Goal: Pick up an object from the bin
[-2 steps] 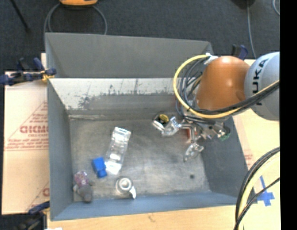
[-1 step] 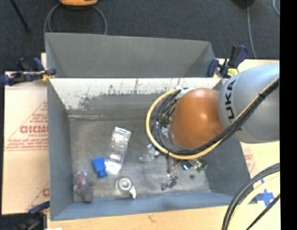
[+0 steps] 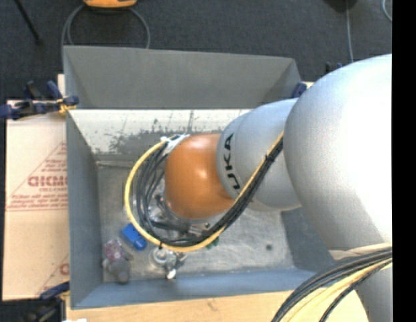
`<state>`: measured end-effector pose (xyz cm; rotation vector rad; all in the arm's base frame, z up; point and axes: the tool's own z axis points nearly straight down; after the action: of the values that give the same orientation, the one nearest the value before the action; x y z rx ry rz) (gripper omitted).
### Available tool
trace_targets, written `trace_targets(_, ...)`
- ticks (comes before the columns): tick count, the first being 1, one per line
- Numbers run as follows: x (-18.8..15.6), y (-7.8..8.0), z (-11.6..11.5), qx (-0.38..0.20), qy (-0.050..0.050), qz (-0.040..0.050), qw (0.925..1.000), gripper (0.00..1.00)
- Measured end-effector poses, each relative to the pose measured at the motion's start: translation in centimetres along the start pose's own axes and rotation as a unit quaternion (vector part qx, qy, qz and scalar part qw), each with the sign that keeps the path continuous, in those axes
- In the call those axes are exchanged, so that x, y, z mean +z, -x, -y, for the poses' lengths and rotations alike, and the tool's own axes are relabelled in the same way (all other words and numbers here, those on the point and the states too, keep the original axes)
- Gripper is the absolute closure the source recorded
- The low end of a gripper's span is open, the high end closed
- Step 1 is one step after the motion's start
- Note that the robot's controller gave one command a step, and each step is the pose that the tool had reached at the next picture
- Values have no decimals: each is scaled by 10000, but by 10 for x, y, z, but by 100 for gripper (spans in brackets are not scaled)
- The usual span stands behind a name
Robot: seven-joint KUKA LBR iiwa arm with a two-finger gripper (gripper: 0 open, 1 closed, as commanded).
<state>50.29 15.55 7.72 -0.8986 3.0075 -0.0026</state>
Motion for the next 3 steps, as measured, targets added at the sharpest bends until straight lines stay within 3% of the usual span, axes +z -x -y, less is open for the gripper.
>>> trace_targets(1,-6,18,-20,989,16,2,9951,0)
trace_targets(2,1,57,-33,1594,8,-8,9872,0)
trace_targets(3,0,58,-33,1580,8,9,9874,100)
